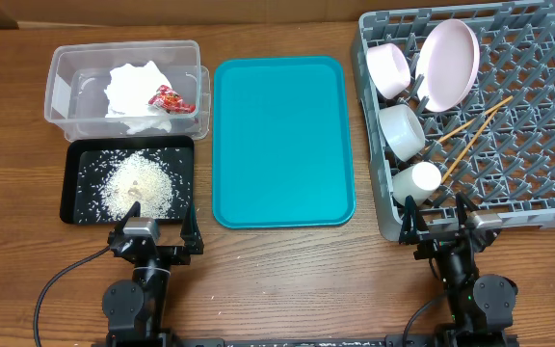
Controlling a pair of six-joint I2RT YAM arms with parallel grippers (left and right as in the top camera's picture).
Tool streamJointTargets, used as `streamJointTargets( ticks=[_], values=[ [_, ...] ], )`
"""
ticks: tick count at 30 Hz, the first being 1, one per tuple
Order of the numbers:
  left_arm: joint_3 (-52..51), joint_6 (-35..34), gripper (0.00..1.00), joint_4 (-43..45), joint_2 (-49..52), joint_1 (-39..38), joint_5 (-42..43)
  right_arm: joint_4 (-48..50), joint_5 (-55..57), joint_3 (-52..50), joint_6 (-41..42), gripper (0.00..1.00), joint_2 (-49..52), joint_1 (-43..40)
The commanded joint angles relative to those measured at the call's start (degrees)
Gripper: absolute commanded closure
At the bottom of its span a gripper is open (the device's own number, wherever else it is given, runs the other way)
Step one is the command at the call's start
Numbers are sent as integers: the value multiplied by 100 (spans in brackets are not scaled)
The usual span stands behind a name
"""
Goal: Sort waste into correct bins and load items into the dishwasher
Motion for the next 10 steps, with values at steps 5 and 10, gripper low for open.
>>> streamJointTargets(
  ticks=[5,10],
  values=[
    [-37,-39,0,2,-66,26,-37,24,55,-59,-24,0,-50,31],
    [-37,-37,0,2,-66,26,-37,24,55,-59,-24,0,-50,31]
  ],
)
